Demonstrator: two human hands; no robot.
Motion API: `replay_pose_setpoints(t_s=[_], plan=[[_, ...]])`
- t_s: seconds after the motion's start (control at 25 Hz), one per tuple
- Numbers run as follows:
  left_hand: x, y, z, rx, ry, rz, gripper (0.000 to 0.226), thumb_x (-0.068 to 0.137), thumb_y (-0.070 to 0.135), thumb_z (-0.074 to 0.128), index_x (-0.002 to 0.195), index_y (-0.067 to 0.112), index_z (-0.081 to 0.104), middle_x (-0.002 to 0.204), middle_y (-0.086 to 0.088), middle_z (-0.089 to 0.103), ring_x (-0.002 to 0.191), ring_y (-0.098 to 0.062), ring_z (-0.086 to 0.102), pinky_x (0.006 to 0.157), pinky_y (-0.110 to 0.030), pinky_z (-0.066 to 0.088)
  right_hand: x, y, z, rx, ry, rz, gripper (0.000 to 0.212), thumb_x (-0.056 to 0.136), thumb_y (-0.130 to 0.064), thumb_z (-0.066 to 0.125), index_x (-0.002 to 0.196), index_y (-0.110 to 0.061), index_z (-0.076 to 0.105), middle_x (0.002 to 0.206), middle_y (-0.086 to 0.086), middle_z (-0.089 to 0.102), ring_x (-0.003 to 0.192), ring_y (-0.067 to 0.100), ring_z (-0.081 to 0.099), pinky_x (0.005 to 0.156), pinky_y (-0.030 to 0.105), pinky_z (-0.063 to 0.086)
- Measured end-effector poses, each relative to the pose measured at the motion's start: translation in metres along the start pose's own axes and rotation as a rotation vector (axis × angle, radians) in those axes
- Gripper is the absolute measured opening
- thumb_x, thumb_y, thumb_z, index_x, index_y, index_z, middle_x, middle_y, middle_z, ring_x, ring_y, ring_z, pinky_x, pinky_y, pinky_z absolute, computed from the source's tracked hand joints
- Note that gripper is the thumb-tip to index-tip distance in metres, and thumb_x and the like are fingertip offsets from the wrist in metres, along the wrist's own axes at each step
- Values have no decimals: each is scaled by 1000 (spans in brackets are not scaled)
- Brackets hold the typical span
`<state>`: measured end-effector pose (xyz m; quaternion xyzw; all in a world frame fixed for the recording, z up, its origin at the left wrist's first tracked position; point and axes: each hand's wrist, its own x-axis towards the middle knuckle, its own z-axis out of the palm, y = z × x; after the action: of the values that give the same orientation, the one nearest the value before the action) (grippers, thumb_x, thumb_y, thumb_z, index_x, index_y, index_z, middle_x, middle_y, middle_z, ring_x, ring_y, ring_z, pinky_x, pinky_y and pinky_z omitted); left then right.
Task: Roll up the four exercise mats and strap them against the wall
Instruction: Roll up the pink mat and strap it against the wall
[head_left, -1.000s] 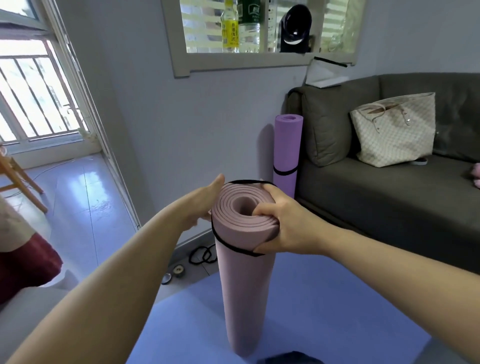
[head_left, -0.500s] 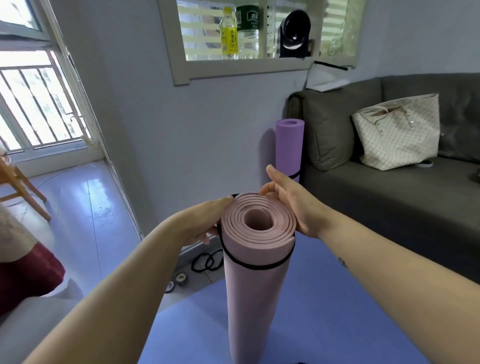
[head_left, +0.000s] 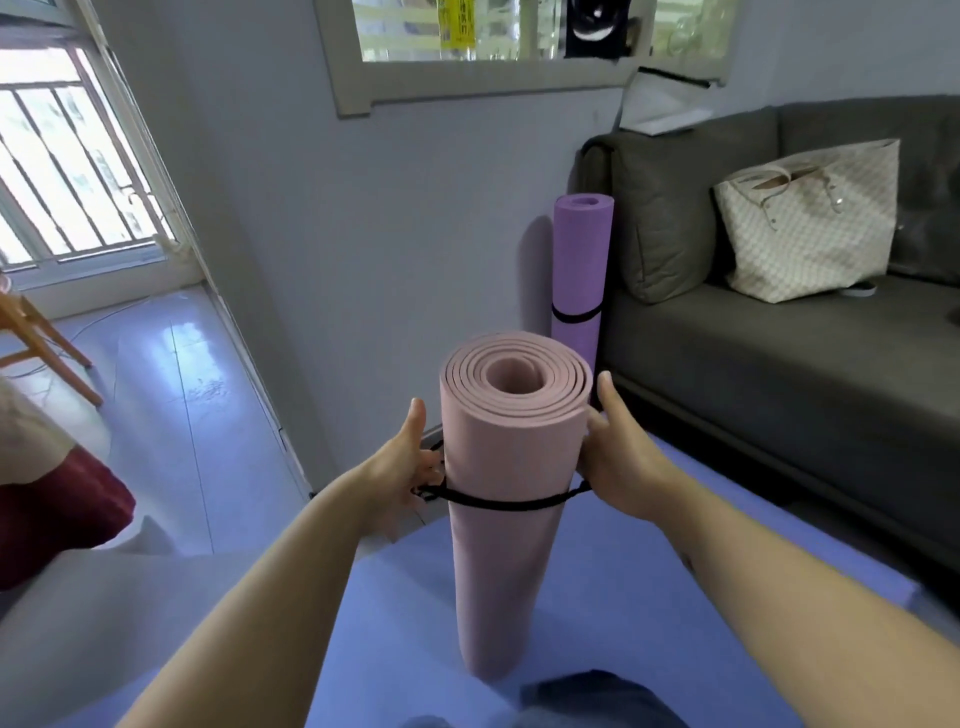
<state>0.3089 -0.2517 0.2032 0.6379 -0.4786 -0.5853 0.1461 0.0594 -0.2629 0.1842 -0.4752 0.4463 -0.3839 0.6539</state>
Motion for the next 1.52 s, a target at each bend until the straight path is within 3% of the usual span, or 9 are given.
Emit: replay_pose_setpoints(t_s=[0.2,0.44,0.68,0.84,0.96,1.16,1.36,1.44,1.52], plan=[[13,-40,26,-52,54,-84,103,72,85,-7,138,30,49,152,5,35,142,-34,20,104,-72,8,13,60,2,83,40,66,116,60,-98,32,153,-29,20,142,-1,51,143,22,30,118,54,7],[31,-73,48,-105,173,-48,77,82,81,10,136,40,45,147,13,37,142,-21,23,107,-55,18,14,102,19,71,131,42,97,71,-91,29,146,-30,38,133,-10,59,129,9,49,115,46,27],[71,-78,47,-122,304,51,54,85,78,21,97,43,60,116,13,61,105,-13,51,101,-36,35,26,95,33,-79,264,23,44,103,-46,29,87,-34,68,94,-15,69,93,6,62,89,29,44],[56,-76,52,-11,342,107,48,101,48,22,79,17,50,71,6,47,62,-8,37,60,-25,35,31,99,32,-439,431,-112,47,103,-17,32,56,-18,27,55,-4,36,56,11,30,55,30,25],[61,-77,49,101,468,194,38,96,34,32,66,10,35,62,-2,39,58,-15,27,54,-29,25,34,102,26,-634,386,-168,43,103,-18,33,60,-23,36,58,-6,44,53,7,36,52,27,29],[55,-70,56,248,494,287,35,88,-3,31,67,24,39,62,3,47,57,-16,30,49,-24,26,34,112,34,-350,527,-154,27,99,-12,42,109,-18,66,102,-5,66,93,11,60,81,28,49],[76,-83,52,30,494,321,32,85,-4,43,96,23,55,110,3,42,82,-14,58,73,-37,52,30,115,24,97,578,176,26,86,1,54,62,-2,64,62,16,63,66,18,37,65,33,44],[82,-87,52,-52,532,174,20,87,6,46,103,13,54,102,-2,51,74,-19,56,64,-36,52,27,117,19,419,473,265,18,87,5,55,97,17,64,95,27,69,98,33,66,75,31,52],[81,-89,56,-250,457,32,12,88,11,42,92,2,51,78,-5,50,61,-17,45,53,-27,44,22,120,18,444,410,321,23,89,3,55,106,16,61,97,24,69,91,28,66,77,30,55]])
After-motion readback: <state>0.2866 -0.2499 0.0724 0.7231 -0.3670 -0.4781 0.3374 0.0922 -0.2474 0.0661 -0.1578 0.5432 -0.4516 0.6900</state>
